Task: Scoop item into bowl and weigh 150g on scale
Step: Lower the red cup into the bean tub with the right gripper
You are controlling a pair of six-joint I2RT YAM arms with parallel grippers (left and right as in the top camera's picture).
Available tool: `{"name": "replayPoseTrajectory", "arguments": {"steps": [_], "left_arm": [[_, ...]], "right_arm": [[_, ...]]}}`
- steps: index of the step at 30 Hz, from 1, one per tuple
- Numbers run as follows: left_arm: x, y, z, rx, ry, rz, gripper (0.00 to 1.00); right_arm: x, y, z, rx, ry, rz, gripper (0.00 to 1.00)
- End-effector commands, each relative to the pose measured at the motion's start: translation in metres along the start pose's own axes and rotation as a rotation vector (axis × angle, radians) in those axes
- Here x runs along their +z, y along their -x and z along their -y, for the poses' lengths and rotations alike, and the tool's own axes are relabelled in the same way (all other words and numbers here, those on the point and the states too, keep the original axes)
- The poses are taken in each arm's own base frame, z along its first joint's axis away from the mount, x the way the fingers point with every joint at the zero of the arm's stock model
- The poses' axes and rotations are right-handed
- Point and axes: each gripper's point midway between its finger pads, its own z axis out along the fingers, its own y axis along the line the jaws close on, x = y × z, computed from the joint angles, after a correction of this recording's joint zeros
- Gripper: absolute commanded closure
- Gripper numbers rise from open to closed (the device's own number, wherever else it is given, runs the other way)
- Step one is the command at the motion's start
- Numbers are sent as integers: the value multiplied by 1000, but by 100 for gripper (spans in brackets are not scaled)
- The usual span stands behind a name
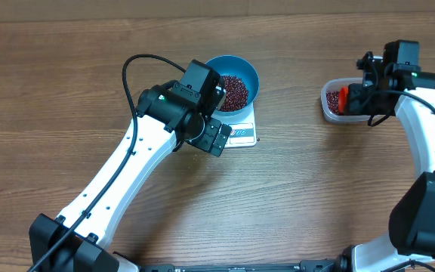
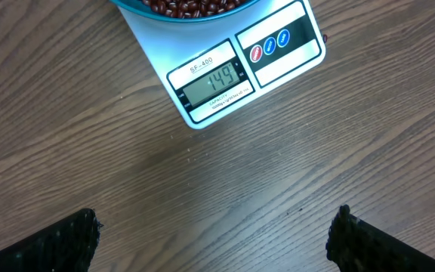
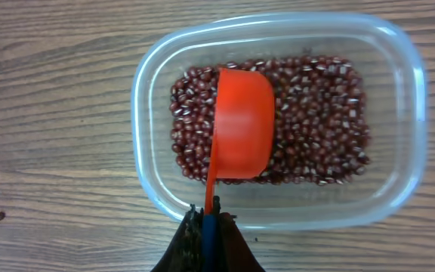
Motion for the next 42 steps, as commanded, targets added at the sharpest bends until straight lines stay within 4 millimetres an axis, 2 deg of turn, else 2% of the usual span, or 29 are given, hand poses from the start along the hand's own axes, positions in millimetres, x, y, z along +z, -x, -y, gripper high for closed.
{"name": "replayPoseTrajectory", "arguments": {"steps": [1, 10, 28, 35, 42], "left_arm": [[-6, 2, 0, 17, 2, 18, 0], [-6, 2, 0, 17, 2, 18, 0], [-6, 2, 0, 17, 2, 18, 1], [-6, 2, 0, 17, 2, 18, 0], [-6, 2, 0, 17, 2, 18, 0]], "right_arm": [[16, -6, -11, -24, 26, -40, 97], [17, -1, -22, -39, 60, -24, 96], [6, 9, -22, -13, 58, 3, 96], [5, 9, -30, -11, 103, 4, 96], [3, 9, -22, 33, 137, 13, 96]]}}
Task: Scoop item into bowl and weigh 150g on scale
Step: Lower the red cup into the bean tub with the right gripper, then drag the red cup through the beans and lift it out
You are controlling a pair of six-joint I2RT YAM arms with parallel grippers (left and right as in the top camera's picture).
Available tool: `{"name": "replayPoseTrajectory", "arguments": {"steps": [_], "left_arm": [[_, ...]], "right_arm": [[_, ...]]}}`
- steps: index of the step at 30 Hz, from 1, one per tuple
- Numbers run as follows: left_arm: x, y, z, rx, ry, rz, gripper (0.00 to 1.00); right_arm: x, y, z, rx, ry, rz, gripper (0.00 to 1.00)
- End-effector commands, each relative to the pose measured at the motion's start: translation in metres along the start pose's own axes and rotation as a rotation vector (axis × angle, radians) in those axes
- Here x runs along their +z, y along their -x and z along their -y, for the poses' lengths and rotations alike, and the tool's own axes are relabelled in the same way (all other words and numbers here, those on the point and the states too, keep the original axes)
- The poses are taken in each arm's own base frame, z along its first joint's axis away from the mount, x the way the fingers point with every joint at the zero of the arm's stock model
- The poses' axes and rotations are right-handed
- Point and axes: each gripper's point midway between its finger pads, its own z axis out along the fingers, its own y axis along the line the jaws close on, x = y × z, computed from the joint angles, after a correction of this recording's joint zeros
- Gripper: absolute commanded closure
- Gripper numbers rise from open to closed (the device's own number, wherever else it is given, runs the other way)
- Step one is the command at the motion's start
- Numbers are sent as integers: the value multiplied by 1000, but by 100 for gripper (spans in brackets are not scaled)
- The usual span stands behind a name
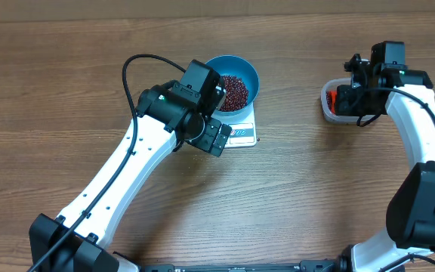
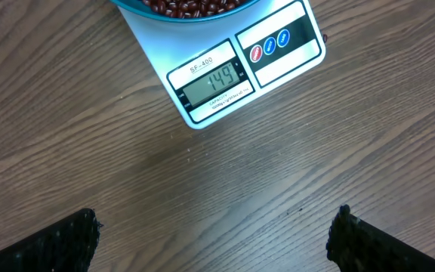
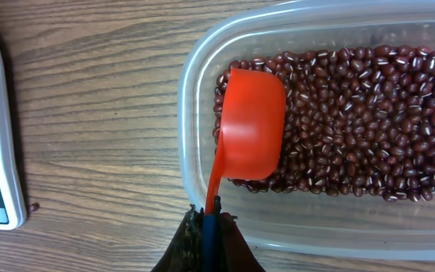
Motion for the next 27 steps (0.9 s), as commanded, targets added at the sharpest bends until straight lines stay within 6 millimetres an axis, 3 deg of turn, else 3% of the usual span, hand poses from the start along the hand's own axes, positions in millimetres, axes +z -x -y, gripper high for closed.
{"name": "replayPoseTrajectory", "arguments": {"steps": [1, 8, 23, 27], "left_arm": [[-6, 2, 0, 17, 2, 18, 0], [-6, 2, 0, 17, 2, 18, 1], [-6, 2, 0, 17, 2, 18, 0], [-6, 2, 0, 17, 2, 17, 0]], "right_arm": [[-11, 12, 1, 33, 47, 44, 96], [-14, 10, 15, 69, 36, 45, 96], [-32, 21, 7, 71, 108, 117, 96], [-35, 18, 15, 99, 116, 116, 96]]}}
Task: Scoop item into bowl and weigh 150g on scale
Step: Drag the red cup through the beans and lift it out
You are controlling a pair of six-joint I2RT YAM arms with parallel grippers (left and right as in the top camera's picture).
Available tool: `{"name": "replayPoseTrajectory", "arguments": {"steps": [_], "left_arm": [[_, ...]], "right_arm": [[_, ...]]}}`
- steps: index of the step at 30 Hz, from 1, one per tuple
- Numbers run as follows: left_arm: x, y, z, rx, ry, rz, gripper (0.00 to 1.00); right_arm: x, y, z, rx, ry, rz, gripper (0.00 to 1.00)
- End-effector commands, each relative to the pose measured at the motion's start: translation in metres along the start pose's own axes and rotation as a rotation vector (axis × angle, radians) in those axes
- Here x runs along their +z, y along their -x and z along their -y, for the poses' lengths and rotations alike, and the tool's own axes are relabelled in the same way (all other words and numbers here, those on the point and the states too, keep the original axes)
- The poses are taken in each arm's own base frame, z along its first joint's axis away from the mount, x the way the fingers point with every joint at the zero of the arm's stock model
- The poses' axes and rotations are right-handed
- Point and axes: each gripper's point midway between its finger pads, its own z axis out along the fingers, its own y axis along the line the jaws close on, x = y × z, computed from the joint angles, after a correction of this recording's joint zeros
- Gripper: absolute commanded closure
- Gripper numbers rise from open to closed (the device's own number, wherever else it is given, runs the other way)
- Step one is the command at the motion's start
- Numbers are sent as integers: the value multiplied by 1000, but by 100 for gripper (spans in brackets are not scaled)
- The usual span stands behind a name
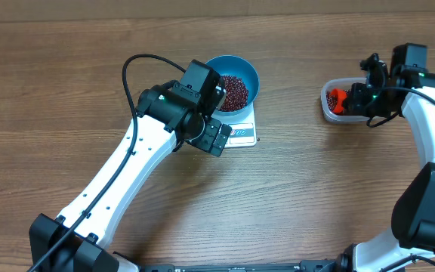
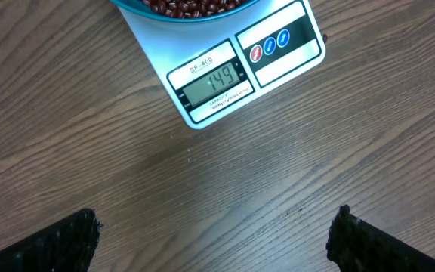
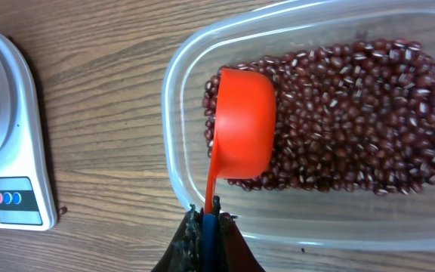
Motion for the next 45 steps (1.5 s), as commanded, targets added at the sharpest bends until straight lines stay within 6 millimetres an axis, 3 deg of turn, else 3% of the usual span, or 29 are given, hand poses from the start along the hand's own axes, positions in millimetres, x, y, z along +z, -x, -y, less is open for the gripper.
{"name": "replayPoseTrajectory", "arguments": {"steps": [1, 6, 15, 39, 45], "left_arm": [[-6, 2, 0, 17, 2, 18, 0], [-6, 2, 0, 17, 1, 18, 0], [-6, 2, 0, 17, 2, 18, 0], [-6, 2, 0, 17, 2, 18, 0], [-6, 2, 0, 17, 2, 18, 0]], "right_arm": [[-25, 16, -1, 9, 26, 78, 96], [-28, 16, 6, 38, 28, 84, 96], [-33, 21, 0, 56, 122, 115, 96], [-61, 23, 23, 180, 289, 191, 96], [-71, 26, 16, 193, 383, 218, 96]]}}
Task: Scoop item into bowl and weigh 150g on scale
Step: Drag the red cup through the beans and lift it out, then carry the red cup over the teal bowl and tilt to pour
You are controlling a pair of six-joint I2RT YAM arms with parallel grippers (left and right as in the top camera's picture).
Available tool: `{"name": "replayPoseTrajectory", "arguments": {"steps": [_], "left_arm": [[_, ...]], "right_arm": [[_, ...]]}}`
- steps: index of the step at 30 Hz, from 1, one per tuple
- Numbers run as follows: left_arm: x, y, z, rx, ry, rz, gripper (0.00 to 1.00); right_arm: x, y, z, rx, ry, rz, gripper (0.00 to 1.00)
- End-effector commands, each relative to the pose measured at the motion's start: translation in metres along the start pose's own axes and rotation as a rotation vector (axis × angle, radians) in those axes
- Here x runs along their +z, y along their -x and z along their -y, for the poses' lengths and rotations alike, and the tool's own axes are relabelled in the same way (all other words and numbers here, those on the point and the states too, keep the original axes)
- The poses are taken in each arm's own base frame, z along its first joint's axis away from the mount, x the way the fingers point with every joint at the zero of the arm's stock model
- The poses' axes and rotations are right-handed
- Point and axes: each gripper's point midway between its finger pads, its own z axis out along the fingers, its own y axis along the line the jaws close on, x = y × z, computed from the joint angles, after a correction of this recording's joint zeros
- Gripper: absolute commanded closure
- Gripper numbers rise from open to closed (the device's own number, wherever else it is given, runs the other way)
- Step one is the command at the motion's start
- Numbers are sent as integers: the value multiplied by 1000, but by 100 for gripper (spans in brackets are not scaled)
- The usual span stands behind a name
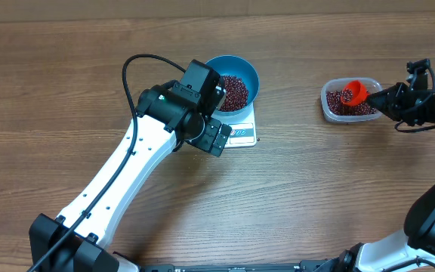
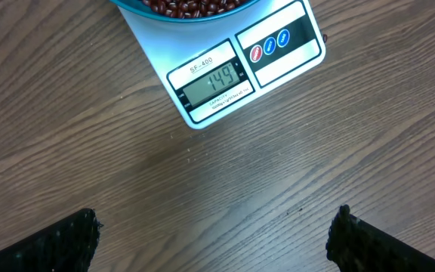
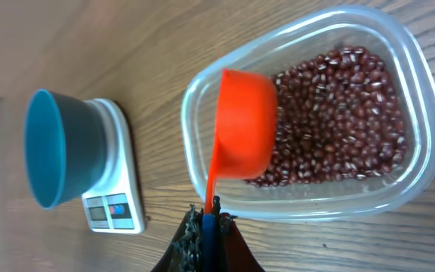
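A blue bowl (image 1: 236,81) of red beans stands on the white scale (image 2: 232,72), whose display reads 149. My left gripper (image 2: 214,245) hangs open over bare wood just in front of the scale. My right gripper (image 3: 211,219) is shut on the handle of an orange scoop (image 3: 244,125). The scoop (image 1: 353,92) is held over the left part of a clear bean container (image 3: 421,113), and a few beans show in its cup from overhead. The right wrist view shows only the cup's outer side.
The bowl (image 3: 55,147) and scale (image 3: 115,204) lie well to the left of the container. My left arm (image 1: 127,174) crosses the table from the near left edge. A stray bean (image 2: 325,38) lies beside the scale.
My right gripper has drawn back to the right and stands higher. The scoop, which lay on the beans, is now up over the container with beans in it. The left arm and the 149 reading are unchanged.
The scale read 149 at every moment while my left gripper stayed open in front of it. My right gripper held the scoop on the container's beans, first at the middle, then toward the left end. Now the scoop is lifted with a few beans.
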Motion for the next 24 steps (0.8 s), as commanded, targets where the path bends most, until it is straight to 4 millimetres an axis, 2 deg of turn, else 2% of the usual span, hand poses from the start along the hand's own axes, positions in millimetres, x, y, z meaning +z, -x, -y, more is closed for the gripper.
{"name": "replayPoseTrajectory", "arguments": {"steps": [1, 5, 10, 14, 18, 24], "left_arm": [[-6, 2, 0, 17, 2, 18, 0], [-6, 2, 0, 17, 2, 18, 0], [-6, 2, 0, 17, 2, 18, 1], [-6, 2, 0, 17, 2, 18, 0], [-6, 2, 0, 17, 2, 17, 0], [-6, 2, 0, 17, 2, 18, 0]], "right_arm": [[-18, 14, -29, -46, 104, 62, 96], [-20, 14, -38, -51, 149, 66, 96], [-25, 15, -65, -130, 206, 84, 96], [-30, 13, -97, -225, 228, 104, 97], [-26, 7, -131, -316, 263, 100, 96], [-1, -10, -189, -458, 332, 54, 96]]}}
